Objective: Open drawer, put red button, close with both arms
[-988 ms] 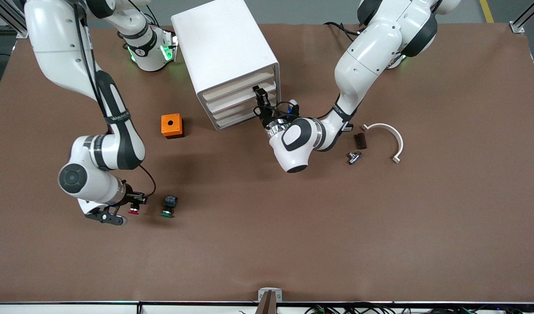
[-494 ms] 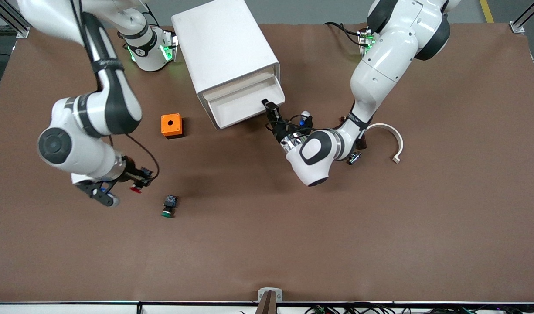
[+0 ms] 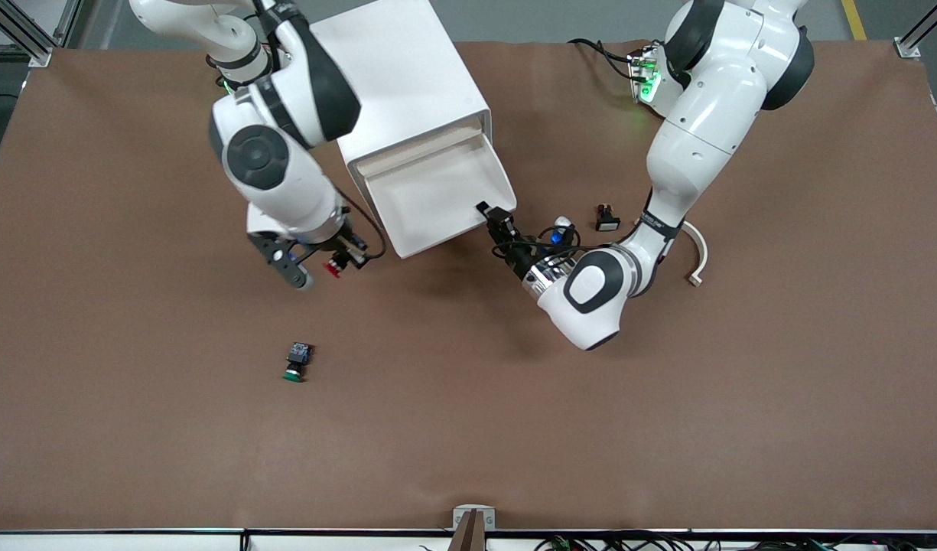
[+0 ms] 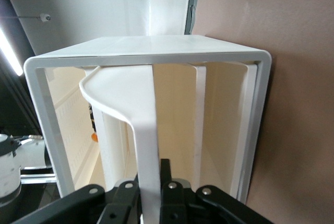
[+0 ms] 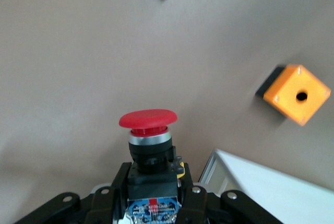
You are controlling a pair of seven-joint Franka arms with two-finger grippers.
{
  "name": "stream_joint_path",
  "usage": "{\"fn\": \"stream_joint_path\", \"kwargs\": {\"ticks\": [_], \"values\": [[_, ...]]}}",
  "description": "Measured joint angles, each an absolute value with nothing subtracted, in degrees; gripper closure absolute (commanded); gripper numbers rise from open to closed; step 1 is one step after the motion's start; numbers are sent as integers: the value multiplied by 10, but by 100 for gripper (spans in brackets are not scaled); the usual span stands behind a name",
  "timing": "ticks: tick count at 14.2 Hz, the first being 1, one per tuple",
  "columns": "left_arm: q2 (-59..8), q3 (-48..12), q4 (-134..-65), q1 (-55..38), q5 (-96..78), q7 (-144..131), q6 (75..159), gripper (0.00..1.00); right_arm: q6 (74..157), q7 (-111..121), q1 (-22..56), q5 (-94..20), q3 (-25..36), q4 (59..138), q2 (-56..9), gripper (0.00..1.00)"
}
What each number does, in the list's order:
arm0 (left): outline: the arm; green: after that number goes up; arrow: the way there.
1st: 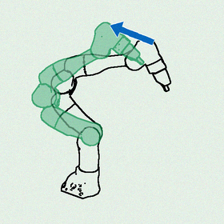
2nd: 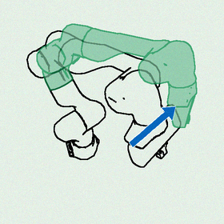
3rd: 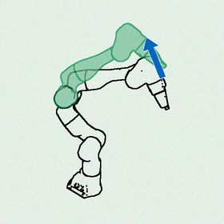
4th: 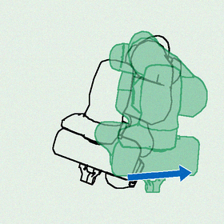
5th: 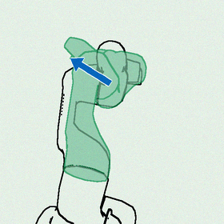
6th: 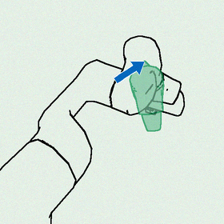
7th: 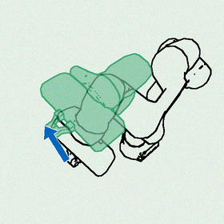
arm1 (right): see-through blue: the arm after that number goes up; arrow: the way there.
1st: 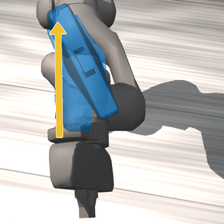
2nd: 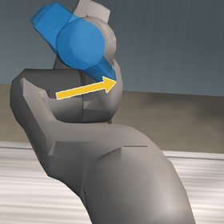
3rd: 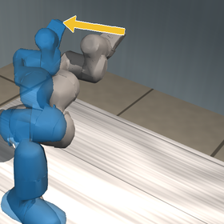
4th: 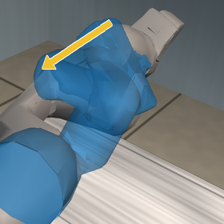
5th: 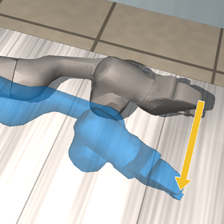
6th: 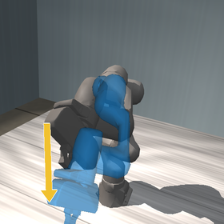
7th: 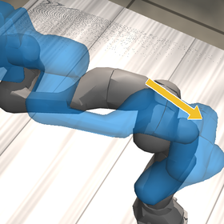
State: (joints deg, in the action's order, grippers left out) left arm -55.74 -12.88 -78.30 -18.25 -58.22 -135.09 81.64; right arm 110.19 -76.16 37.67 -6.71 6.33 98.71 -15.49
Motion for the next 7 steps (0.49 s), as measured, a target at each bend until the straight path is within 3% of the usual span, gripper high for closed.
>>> {"fn": "stream_joint_path", "kwargs": {"ticks": [2, 3, 7], "values": [[-557, -129, -783, -179, -582, -1340, 817, 10, 1115, -824, 413, -67, 63, 990, -155, 100], [-557, -129, -783, -179, -582, -1327, 820, 1, 1125, -854, 430, -67, 63, 991, -155, 100], [-557, -129, -781, -179, -582, -1275, 826, 0, 1177, -958, 490, -67, 63, 1001, -163, 100]]}}
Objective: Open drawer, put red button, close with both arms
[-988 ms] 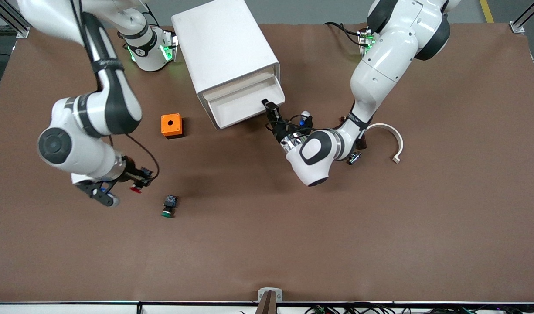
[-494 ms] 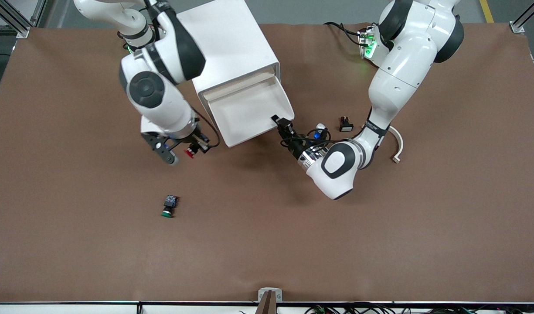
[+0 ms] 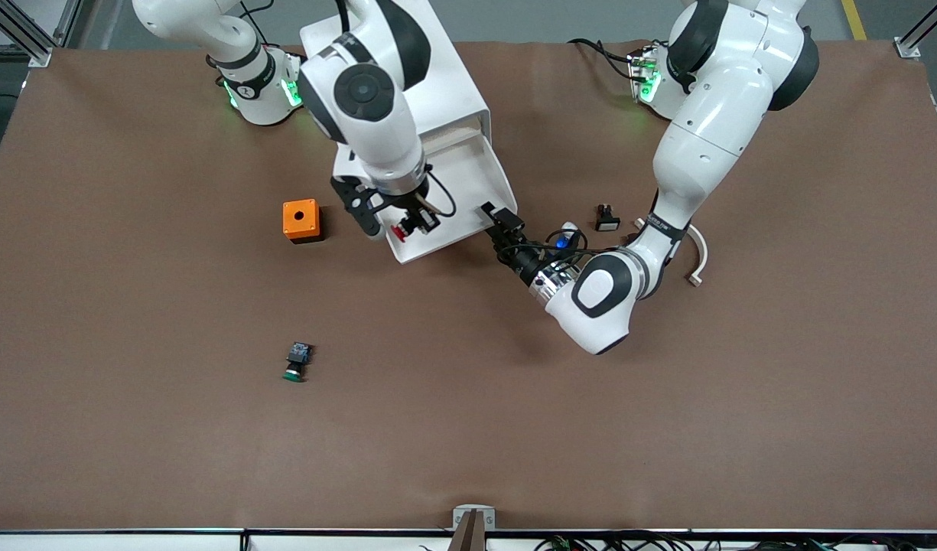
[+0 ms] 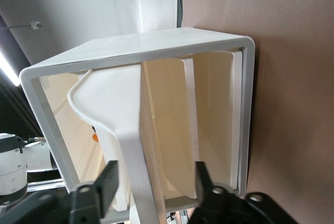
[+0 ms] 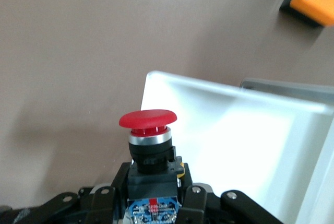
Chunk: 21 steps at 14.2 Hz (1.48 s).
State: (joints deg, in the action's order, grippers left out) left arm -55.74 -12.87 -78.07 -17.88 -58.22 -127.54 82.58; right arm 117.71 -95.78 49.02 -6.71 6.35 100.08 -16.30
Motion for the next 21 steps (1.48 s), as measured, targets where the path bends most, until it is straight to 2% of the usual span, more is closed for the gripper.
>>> {"fn": "stream_joint_path", "kwargs": {"ticks": [4, 9, 12, 13, 14, 16, 21], "values": [[-557, -129, -766, -176, -586, -1173, 827, 0, 1217, -1027, 528, -67, 64, 1003, -199, 100], [-556, -128, -716, -167, -591, -956, 829, 1, 1223, -1085, 549, -67, 64, 1003, -215, 100], [-556, -99, -687, -171, -588, -851, 830, 1, 1223, -1101, 559, -67, 65, 1003, -220, 100], [-556, -88, -683, -178, -581, -815, 830, 1, 1223, -1106, 560, -67, 65, 1003, -223, 97], [-555, -78, -680, -186, -568, -781, 835, 1, 1223, -1109, 561, -67, 65, 1003, -225, 75], [-546, -70, -673, -201, -534, -722, 863, 1, 1223, -1110, 561, -67, 65, 1003, -228, 0], [-495, -69, -671, -211, -395, -640, 969, 1, 1222, -1106, 561, -65, 67, 1000, -228, 0]]}}
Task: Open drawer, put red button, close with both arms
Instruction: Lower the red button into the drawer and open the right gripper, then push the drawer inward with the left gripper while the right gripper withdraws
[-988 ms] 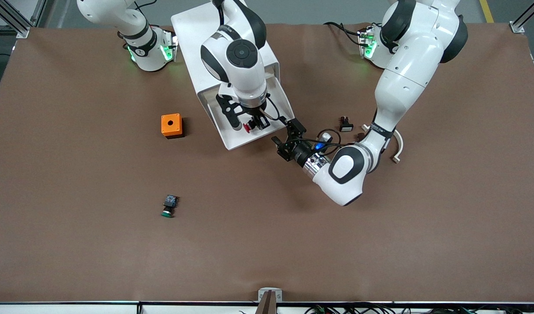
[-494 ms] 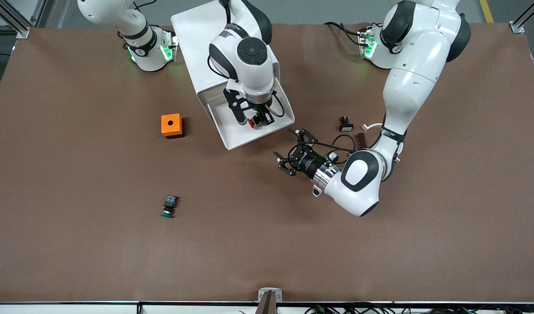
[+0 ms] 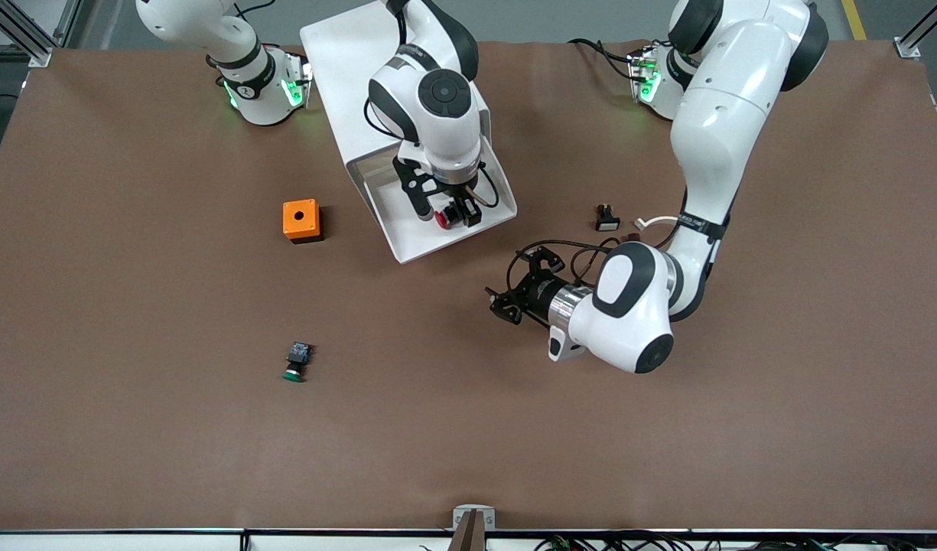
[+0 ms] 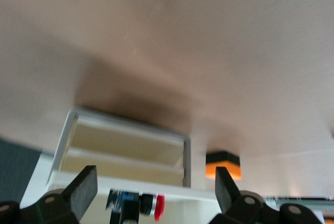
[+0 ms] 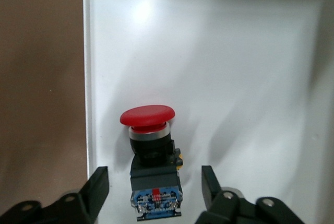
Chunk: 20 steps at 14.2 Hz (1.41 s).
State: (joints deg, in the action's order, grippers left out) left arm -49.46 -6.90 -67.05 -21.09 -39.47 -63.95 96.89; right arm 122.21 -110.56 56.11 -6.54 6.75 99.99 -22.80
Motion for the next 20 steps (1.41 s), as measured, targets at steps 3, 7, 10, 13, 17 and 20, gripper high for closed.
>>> {"fn": "stream_joint_path", "kwargs": {"ticks": [3, 7, 10, 13, 17, 20], "values": [[-479, -70, -671, -226, -298, -624, 1039, 1, 1178, -1029, 552, -64, 79, 978, -227, 0], [-466, -71, -673, -262, -187, -622, 1120, 1, 1062, -811, 468, -63, 86, 928, -197, 0], [-462, -71, -675, -282, -119, -626, 1141, 0, 1004, -623, 376, -63, 89, 922, -150, 0], [-460, -71, -678, -310, -50, -658, 1145, 0, 961, -465, 302, -63, 90, 922, -116, 0], [-457, -71, -694, -363, -13, -690, 1145, 0, 906, -258, 207, -61, 90, 922, -78, 0], [-452, -72, -712, -398, -12, -693, 1145, 0, 867, -118, 151, -47, 90, 922, -51, 0]]}}
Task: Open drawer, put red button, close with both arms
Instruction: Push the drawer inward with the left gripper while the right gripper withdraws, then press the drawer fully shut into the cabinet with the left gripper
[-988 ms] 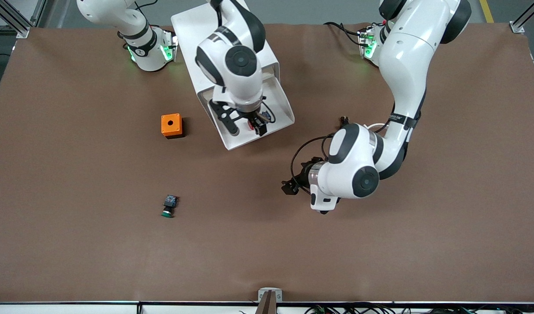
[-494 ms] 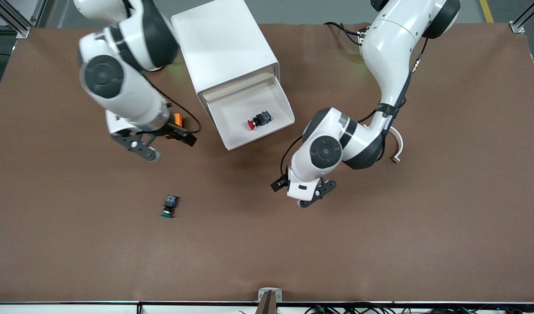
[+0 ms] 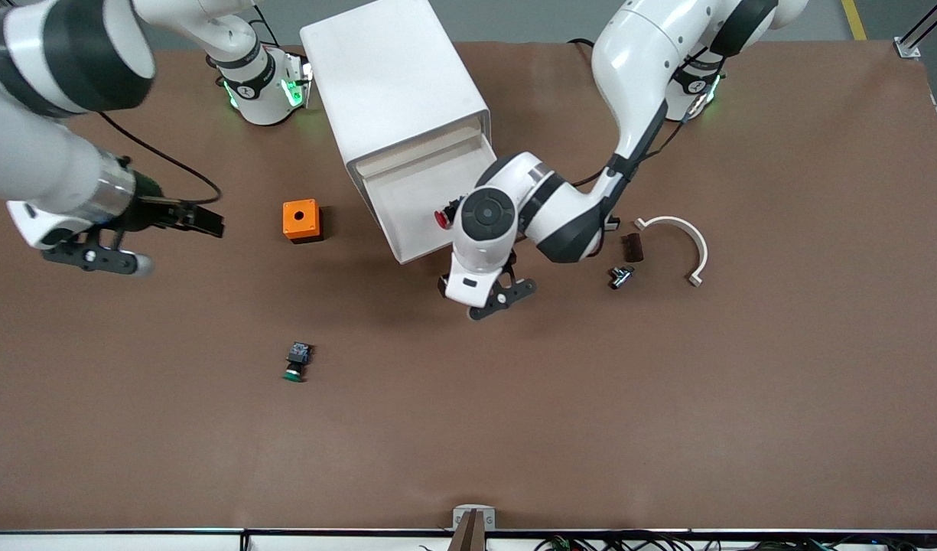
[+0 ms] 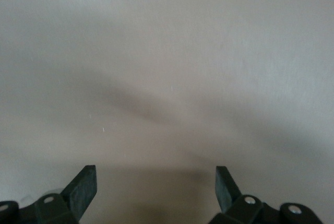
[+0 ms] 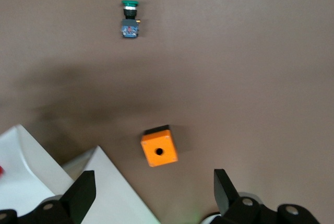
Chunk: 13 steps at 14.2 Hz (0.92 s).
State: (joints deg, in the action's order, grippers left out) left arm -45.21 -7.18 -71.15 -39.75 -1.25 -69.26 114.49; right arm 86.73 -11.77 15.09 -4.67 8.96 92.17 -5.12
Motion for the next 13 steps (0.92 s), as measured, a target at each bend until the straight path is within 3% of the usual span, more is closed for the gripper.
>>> {"fn": "stream_joint_path", "kwargs": {"ticks": [6, 13], "values": [[-450, -120, -731, -412, -13, -710, 1145, 0, 825, 73, 61, -13, 90, 898, -33, 0], [-448, -161, -762, -413, -93, -752, 1145, 0, 780, 85, 43, -2, 88, 848, -32, 0]]}}
